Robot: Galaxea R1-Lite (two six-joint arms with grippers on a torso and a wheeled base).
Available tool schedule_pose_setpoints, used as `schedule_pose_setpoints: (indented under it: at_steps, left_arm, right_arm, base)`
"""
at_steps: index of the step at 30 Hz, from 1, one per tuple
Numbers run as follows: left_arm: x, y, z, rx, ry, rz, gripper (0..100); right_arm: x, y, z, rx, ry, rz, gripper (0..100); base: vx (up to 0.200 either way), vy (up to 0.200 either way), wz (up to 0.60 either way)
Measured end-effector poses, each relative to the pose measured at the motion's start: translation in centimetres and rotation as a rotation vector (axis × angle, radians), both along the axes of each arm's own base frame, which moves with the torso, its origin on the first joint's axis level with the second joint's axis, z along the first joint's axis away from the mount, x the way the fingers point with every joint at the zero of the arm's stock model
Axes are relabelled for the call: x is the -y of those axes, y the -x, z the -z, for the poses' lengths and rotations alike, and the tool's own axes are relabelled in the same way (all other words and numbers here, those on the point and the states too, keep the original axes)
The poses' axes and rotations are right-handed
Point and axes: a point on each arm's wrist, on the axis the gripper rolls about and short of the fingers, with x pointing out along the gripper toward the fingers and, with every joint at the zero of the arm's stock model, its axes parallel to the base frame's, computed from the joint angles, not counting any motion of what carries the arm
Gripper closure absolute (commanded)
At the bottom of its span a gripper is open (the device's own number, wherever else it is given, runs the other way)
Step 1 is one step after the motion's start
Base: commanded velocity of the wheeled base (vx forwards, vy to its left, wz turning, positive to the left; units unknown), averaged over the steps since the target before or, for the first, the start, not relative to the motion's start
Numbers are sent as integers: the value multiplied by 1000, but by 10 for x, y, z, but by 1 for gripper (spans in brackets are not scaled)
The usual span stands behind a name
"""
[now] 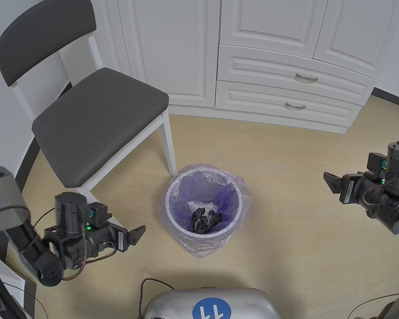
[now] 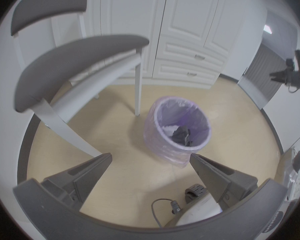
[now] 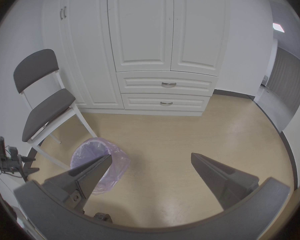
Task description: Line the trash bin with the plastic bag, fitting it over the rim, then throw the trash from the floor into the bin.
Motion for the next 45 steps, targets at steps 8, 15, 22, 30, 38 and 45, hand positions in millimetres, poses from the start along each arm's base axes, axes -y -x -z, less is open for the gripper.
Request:
schedule_pose_setpoints:
  at_steps: [8,15,22,30,38,45]
  left_arm:
    - [-13,51,-49,157,116,4,0]
    - [-26,86,-83,303,189,2,0]
    - [-40,117,-108,386,205,-68,0]
    - [-55,143,-138,482,205,-206,0]
    - [-76,186,-159,592,219,-346,0]
    - [-93,232,-157,665,184,-454,0]
  right_arm:
    - [16,38,0,38,3,-6,0]
    - [35,76,-8,137,-29,19,0]
    - [59,116,-16,282,-52,109,0]
    - [78,159,-21,438,-50,221,0]
    - [86,198,-15,551,-51,290,0]
    - [88,229,4,616,-55,310,0]
  base:
    - [0,0,0]
    - [0,0,0]
    - [0,0,0]
    - [0,0,0]
    - [0,0,0]
    - [0,0,0]
